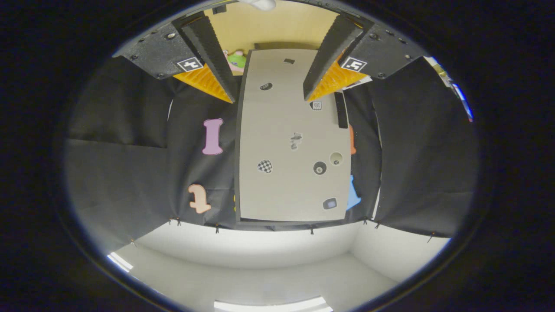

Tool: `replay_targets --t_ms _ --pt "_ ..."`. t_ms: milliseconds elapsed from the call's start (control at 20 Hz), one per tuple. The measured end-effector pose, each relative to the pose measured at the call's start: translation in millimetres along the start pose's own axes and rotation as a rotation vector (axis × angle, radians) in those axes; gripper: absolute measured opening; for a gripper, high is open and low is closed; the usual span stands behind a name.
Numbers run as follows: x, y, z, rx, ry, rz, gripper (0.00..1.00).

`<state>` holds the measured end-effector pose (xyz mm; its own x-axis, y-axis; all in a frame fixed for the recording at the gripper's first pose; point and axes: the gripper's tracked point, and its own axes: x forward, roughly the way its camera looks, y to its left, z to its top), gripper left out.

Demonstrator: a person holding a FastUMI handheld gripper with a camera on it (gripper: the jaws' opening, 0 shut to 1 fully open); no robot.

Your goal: Open the shoe cabinet door, grab the shoes and put them into the shoe cabinet, then close the shoe cabinet door.

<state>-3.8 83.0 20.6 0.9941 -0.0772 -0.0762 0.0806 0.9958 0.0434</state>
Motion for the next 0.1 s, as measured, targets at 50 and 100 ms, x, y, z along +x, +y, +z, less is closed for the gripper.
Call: replay_targets --t_ms 50,100 --pt "1.0 0.7 -1.5 0.001 0.003 0.0 1.0" --pt "2.4 0.8 -2.8 0.001 0.006 0.001 1.0"
